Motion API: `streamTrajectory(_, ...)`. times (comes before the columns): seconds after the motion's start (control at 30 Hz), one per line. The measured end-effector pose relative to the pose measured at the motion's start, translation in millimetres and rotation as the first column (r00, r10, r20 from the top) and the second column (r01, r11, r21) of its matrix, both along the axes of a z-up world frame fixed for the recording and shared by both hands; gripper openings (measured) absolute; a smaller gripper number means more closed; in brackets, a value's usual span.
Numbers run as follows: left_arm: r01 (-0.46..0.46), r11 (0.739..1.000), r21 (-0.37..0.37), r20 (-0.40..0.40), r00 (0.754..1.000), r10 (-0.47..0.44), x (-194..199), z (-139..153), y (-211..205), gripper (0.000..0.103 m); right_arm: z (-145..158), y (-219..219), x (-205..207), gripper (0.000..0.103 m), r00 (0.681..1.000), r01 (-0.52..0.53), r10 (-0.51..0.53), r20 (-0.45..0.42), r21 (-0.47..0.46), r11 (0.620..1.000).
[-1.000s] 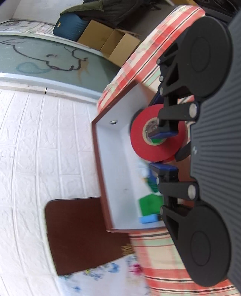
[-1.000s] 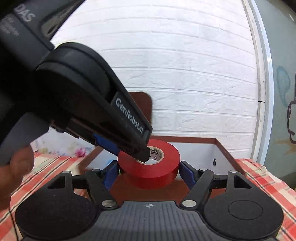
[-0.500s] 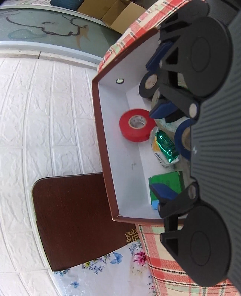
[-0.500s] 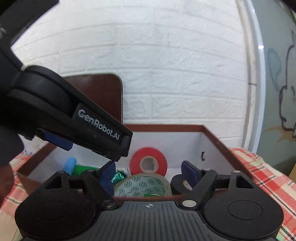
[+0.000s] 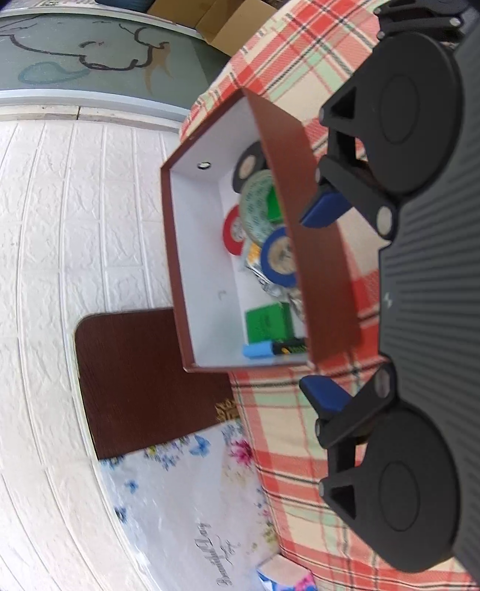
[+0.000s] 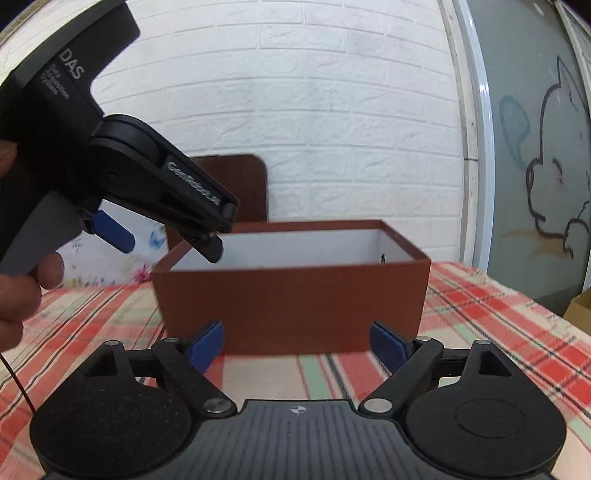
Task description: Organize objects
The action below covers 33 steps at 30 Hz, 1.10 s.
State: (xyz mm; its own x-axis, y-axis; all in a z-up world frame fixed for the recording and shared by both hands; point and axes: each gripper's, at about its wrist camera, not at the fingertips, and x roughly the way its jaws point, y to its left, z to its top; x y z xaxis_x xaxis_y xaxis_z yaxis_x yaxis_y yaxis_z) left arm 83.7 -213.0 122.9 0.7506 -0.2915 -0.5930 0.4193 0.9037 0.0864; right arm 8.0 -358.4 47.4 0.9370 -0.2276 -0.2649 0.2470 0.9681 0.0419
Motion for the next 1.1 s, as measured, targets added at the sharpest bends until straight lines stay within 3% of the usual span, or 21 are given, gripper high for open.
streamTrajectory(0.1,-0.026,1.000,-0.002,-0.005,1.000,0.026,-17,-2,17,0.090,11,5,-19,0.086,1.000,-0.006,0.006,-0.006,0.029,1.000)
streamTrajectory(0.33,-0.071,0.997,-0.019,0.004,0.997,0.071,-54,-2,47,0.100,44,-12,-61,0.092,1.000,0.028,-0.024,-0.020,0.225,0.974)
streamTrajectory(0.5,-0.066,0.998,0.001,0.000,0.998,0.066,-80,-7,55,0.103,54,-16,-93,0.102,0.997,0.072,-0.070,-0.017,0.315,0.947)
streamTrajectory(0.77,-0.072,0.997,0.007,0.017,0.997,0.072,-121,-15,65,0.103,48,0,-126,0.102,0.994,0.105,-0.093,-0.056,0.287,0.952)
streamTrajectory(1.1,-0.150,0.988,0.030,0.125,0.982,0.145,-187,-4,82,0.103,56,18,-177,0.102,1.000,0.023,-0.021,-0.011,0.278,0.960)
